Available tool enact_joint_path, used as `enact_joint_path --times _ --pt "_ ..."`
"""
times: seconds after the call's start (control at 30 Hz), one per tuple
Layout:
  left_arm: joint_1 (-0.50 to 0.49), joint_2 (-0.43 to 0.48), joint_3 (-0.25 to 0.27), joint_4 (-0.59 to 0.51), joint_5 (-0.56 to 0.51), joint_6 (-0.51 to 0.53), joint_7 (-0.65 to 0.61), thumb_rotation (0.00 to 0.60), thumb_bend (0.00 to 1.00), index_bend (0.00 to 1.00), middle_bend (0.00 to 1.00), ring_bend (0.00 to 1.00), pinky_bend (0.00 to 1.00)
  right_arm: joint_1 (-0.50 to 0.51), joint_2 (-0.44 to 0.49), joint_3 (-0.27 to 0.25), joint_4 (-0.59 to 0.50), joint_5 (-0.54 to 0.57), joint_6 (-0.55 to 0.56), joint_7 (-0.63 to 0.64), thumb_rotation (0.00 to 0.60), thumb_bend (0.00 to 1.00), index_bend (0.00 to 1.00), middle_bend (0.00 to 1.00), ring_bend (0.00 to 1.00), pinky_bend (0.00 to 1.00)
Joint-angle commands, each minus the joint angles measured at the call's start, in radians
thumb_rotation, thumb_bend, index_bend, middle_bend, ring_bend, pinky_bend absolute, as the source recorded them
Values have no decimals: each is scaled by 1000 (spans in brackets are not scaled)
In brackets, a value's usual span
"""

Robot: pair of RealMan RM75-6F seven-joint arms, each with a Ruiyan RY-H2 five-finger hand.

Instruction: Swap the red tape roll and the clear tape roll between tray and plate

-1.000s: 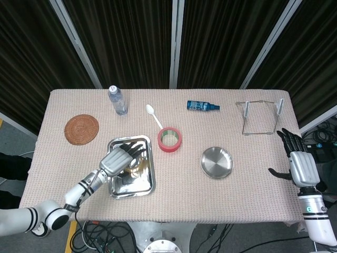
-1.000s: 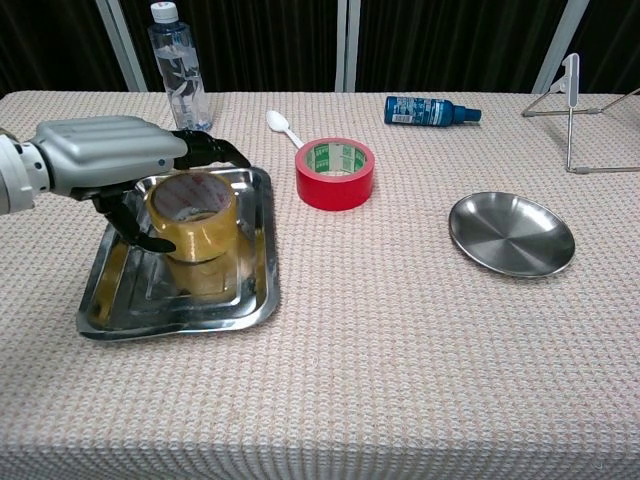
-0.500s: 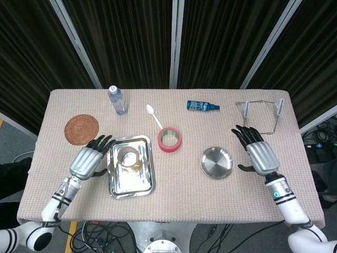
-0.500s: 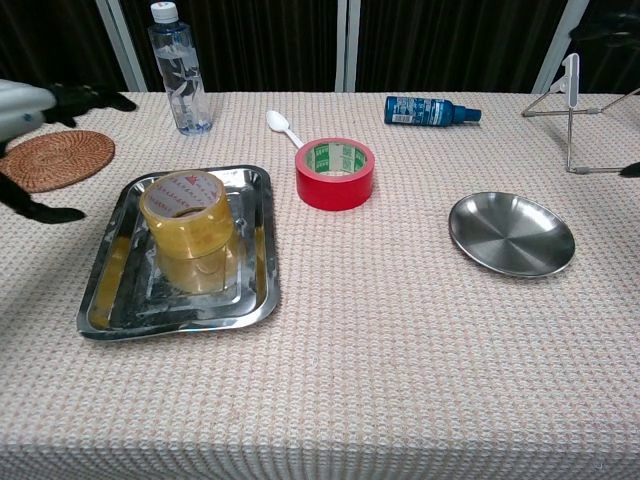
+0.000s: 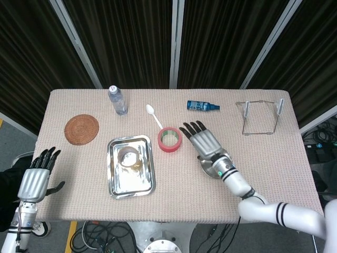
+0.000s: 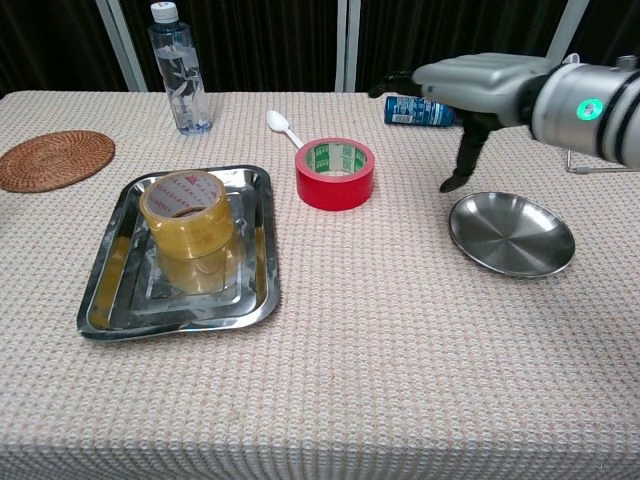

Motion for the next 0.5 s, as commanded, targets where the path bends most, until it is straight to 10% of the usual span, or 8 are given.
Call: enact_joint_path --times 0.03,0.5 --pt "33 -3 12 18 22 21 -36 600 148 54 5 0 175 86 -84 7 83 99 -39 -74 600 0 0 0 0 0" --pt "108 -7 6 47 72 24 -91 600 148 54 6 0 170 294 -242 5 354 330 -168 -93 600 0 0 0 0 0"
